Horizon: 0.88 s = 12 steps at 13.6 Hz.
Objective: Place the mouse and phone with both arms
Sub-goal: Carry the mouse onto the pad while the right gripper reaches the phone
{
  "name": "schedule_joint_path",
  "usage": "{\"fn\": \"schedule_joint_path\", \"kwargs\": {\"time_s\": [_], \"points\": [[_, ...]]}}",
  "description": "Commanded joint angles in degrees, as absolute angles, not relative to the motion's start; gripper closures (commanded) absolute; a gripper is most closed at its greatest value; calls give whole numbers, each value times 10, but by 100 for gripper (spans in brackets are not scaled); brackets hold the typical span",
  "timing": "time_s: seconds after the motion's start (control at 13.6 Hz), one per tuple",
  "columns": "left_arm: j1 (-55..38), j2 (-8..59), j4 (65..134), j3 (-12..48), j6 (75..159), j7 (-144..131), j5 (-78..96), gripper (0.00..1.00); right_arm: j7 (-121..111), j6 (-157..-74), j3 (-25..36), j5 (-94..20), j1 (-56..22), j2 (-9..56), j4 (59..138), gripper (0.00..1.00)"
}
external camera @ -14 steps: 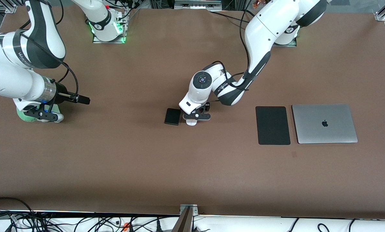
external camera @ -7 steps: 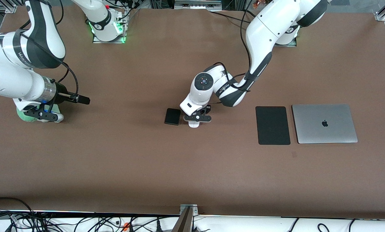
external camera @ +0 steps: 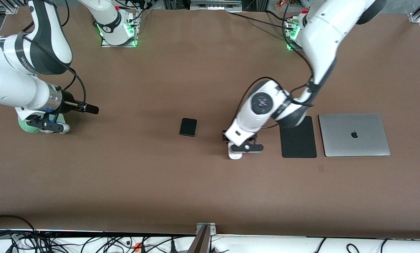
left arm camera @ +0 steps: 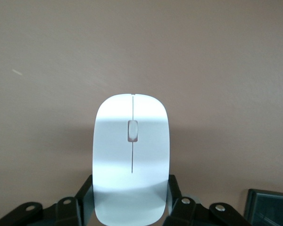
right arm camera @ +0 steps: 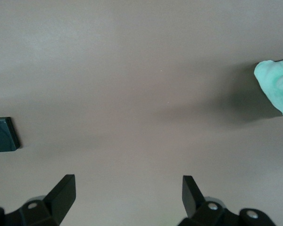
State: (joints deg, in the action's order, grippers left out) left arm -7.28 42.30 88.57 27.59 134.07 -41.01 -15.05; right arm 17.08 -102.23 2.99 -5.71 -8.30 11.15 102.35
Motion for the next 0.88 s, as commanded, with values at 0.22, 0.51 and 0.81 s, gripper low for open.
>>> {"fn": "schedule_joint_path", "kwargs": {"time_s": [0.22,0.51,0.81], "points": [[118,327,1016,358,1280,-277,-162,77,256,-1088,31,-81,-154,145,1027,0],[194,311,1071,357,1256,-202,-162,77,307,-1173,32,-80,-234,189,1027,0],[235,344,1077,351,1261,-184,-194,77,347,-1278,32,-78,-302,249,1029,0]]}}
